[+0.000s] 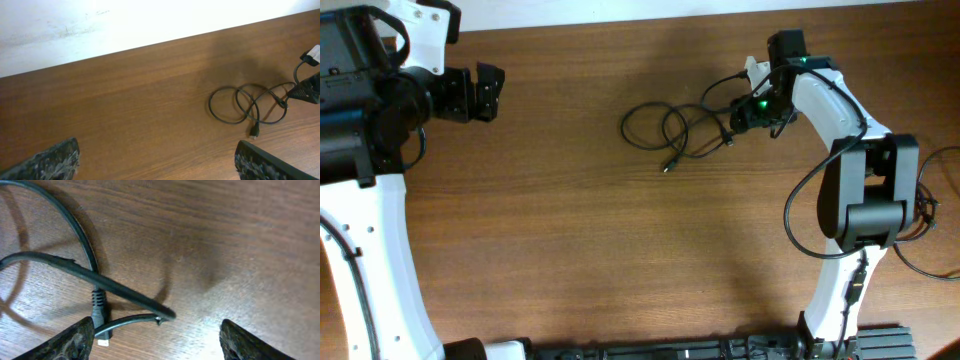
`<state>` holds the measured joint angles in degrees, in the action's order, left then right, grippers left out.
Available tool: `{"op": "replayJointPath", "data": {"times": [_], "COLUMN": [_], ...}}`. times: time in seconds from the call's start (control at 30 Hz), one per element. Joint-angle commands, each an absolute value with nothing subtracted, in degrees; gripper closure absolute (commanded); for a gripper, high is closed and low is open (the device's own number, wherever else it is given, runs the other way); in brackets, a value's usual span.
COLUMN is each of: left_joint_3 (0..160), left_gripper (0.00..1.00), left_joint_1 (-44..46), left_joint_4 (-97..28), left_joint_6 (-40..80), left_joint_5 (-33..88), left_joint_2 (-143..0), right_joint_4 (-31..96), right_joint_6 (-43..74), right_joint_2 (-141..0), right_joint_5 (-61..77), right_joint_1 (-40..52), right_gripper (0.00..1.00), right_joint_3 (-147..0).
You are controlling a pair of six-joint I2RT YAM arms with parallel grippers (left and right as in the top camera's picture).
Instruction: Untangle cables
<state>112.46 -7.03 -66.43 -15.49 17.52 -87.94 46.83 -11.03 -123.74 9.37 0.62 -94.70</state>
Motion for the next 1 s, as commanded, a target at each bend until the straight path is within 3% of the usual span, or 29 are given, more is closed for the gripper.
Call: {"op": "replayJointPath", "data": {"times": [0.0, 0.3, 0.33, 0.37, 0.4, 0.47, 0.57, 0.83, 0.97], "left_joint_3": [113.30, 113.30, 113.30, 113.30, 113.30, 113.30, 113.30, 113.30, 113.30], "left_gripper": [0.01, 0.01, 0.01, 0.01, 0.01, 0.01, 0.01, 0.01, 0.01], "left_joint_1": [-7.01, -7.01, -7.01, -7.01, -7.01, -7.01, -7.01, -7.01, -7.01], "left_joint_4": [-66.35, -66.35, -66.35, -66.35, -66.35, -66.35, -66.35, -66.35, -66.35], "left_joint_6": [-15.94, -15.94, -15.94, -15.97, -15.94, -15.94, -15.94, -15.94, -15.94], "left_joint_5": [17.54, 17.54, 17.54, 17.54, 17.54, 17.54, 17.52, 17.54, 17.54], "left_joint_2": [-86.89, -86.89, -86.89, -86.89, -86.89, -86.89, -86.89, -86.89, -86.89], "right_joint_4": [44.80, 36.01, 35.11, 34.61, 34.76, 35.48, 40.99, 60.31, 59.29], "right_joint_6": [-13.30, -13.30, -13.30, -13.28, -12.73, -6.83, -6.81, -7.18, -7.01], "right_joint_2": [-124.25, -124.25, -124.25, -124.25, -124.25, -123.46, -121.01, -105.43, -98.15], "right_joint_5": [9.08, 14.81, 14.83, 14.83, 14.96, 19.53, 24.18, 20.91, 4.84], "right_joint_1": [0.80, 0.80, 0.80, 0.82, 0.80, 0.73, 0.75, 0.80, 0.80], "right_gripper": [0.20, 0.34, 0.39, 0.85, 0.96, 0.96, 0.96, 0.96, 0.96], "right_joint_3": [-94.65, -88.27, -87.22, -86.30, -86.26, -86.83, -90.98, -119.70, -122.56]}}
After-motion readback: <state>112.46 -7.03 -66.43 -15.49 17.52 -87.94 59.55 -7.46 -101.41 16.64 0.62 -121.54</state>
